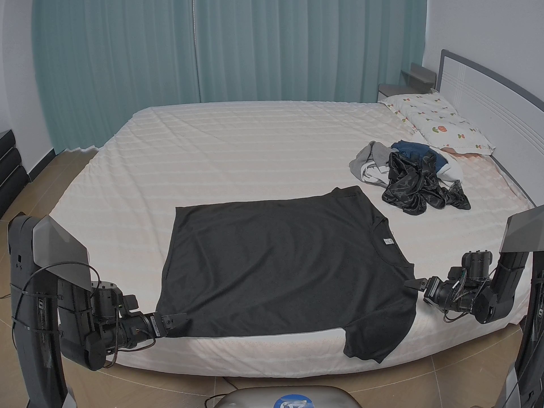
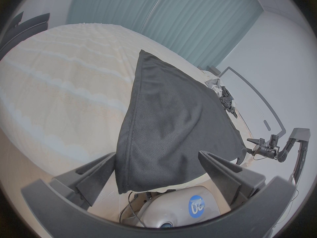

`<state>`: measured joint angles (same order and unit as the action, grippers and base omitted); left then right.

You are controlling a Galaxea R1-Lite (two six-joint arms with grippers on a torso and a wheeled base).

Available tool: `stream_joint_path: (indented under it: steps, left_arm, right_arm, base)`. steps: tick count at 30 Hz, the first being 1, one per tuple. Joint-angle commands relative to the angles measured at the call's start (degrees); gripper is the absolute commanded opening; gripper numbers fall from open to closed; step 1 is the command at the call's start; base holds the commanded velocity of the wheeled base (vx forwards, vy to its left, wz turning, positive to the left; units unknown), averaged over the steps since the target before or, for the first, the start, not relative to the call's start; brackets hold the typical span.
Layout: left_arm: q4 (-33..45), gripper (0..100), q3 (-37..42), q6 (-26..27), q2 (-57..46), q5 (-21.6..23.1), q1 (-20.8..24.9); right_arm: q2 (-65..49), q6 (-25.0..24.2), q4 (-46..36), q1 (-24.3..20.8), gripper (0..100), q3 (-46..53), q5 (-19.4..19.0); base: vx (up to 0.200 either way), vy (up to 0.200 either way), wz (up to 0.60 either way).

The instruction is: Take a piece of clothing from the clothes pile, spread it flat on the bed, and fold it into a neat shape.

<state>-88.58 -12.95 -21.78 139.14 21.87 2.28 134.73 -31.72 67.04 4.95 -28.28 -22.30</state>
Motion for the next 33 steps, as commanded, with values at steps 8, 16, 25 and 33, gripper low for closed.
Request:
stream_joint_path:
  steps: [8, 16, 25, 33]
  left_arm:
    - [-0.63, 0, 0.91, 0.78, 1.39, 2.12, -0.70]
    - [-1.42, 0, 3.54, 1.39, 0.95, 1.42, -2.54]
    - [-1.42, 0, 5.48, 0.78, -2.30, 1.86, -4.13]
    - [-1.42, 0, 5.12, -2.21, -3.18, 1.95, -4.21]
  right_arm:
    - [-0.43, 0.61, 1.69, 0.06, 100, 1.56, -1.79]
    - [-0.08, 0.61, 10.84, -0.12, 100, 7.28, -6.27]
    - [0.62, 4.12, 10.84, -1.70, 100, 10.09, -6.27]
    - [1.41, 6.23, 10.84, -1.79, 100, 10.97, -6.27]
  base:
    - [0.000, 0.000, 0.00]
    - [0.000, 0.000, 0.00]
    - [0.000, 0.000, 0.00]
    - [0.000, 0.000, 0.00]
